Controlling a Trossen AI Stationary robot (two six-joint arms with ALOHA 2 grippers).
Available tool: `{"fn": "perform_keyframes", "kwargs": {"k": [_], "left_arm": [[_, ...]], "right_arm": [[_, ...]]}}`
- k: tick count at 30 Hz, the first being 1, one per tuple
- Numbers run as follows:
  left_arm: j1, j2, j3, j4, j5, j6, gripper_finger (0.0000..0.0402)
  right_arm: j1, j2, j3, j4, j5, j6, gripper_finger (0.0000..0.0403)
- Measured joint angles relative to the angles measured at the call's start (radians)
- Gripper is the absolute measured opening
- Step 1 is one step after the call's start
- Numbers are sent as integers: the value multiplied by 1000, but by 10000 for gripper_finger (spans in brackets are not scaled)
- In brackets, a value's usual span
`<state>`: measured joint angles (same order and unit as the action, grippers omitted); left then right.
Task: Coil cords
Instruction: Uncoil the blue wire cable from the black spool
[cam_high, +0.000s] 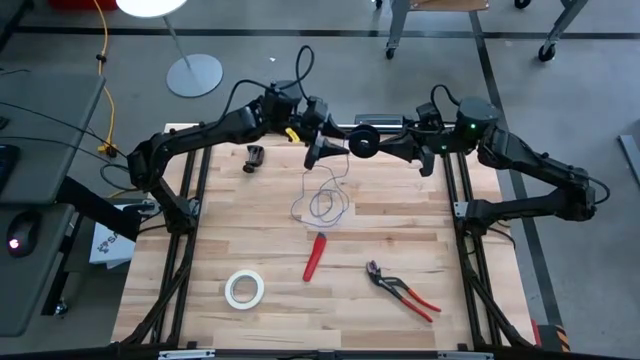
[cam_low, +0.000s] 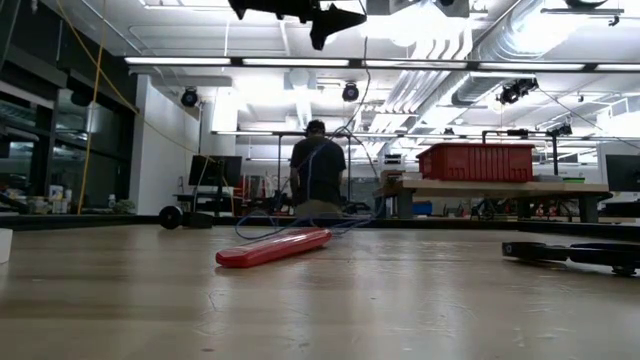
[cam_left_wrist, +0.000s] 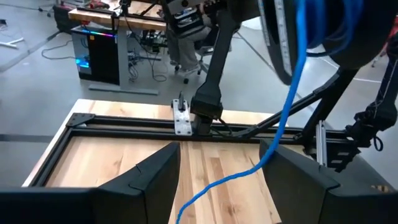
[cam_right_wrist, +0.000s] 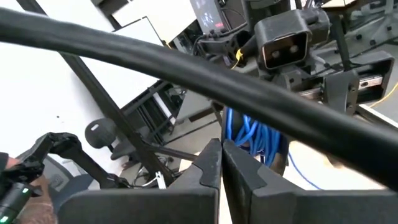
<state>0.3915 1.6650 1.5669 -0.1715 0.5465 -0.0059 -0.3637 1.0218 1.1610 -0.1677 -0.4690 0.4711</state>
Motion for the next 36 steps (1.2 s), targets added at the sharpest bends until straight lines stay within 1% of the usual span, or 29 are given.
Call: {"fn": "perform_keyframes", "kwargs": {"k": [4,7,10,14,15,16,22,28,32,36], "left_arm": [[-9,0,0,4,1,11,213],[-14,0,0,10,2,19,194],[-19,0,0,15,2,18,143],[-20,-13,0,14,1,22,38],[-17,-17,0,14,2,24,20],[-14,-22,0,14,2,25,12],[-3,-53,5,18,1,58,2],[13,-53,83,8,2,104,1],[20,-33,117,8,2,95,1],[20,-7,119,8,-1,85,1]], "right_arm": [[0,0,0,3,0,0,0],[0,0,0,12,0,0,0],[0,0,0,14,0,0,0],[0,0,0,14,-10,0,0],[0,0,0,13,-17,3,0],[0,0,0,13,-26,10,0],[14,0,0,-3,-110,64,0],[74,22,-1,-7,-113,98,0],[123,70,-1,47,-108,108,0],[158,129,-1,175,-107,136,0]]}}
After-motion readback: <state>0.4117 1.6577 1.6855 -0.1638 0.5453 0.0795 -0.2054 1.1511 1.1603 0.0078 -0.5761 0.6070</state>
